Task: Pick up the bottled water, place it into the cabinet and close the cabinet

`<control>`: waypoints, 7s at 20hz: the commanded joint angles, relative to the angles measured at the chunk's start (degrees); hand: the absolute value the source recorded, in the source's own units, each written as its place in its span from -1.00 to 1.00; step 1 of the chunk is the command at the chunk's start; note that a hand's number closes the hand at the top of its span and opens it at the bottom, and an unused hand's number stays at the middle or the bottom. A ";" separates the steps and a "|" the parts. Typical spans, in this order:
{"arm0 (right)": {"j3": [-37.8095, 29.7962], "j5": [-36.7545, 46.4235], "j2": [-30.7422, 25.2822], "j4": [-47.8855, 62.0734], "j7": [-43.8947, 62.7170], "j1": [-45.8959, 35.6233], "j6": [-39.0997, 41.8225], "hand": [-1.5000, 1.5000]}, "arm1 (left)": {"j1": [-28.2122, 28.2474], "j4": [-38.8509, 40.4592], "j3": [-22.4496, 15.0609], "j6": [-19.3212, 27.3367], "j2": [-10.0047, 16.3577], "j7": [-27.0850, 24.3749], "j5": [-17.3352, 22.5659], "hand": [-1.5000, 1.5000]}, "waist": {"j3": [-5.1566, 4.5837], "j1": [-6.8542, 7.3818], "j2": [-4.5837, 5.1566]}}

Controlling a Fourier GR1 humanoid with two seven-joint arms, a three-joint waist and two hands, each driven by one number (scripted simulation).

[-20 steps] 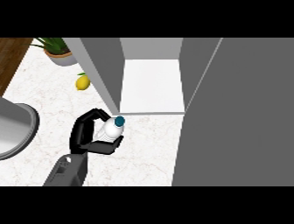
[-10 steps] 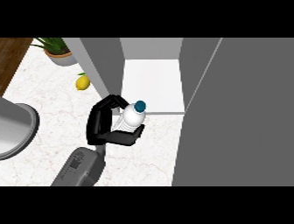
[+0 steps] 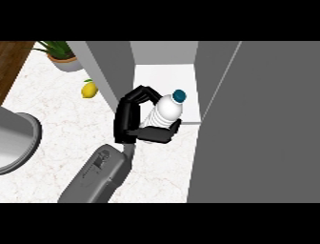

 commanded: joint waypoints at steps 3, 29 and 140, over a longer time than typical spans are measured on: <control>1.32 2.64 -0.76 -7.42 0.75 4.62 -0.58 -1.00 | -8.26 7.78 0.66 1.83 -0.01 1.61 1.55 1.00 | 0.00 -0.35 0.08; -3.84 -4.37 -3.32 -4.61 -6.56 8.67 4.54 -1.00 | -31.40 45.91 5.44 12.22 -0.02 -9.21 14.58 1.00 | -0.03 -2.30 0.83; -10.94 -19.16 11.48 61.26 3.71 -55.34 4.34 1.00 | 52.72 -39.69 10.45 -27.86 33.34 -13.55 22.15 1.00 | -0.01 2.89 0.60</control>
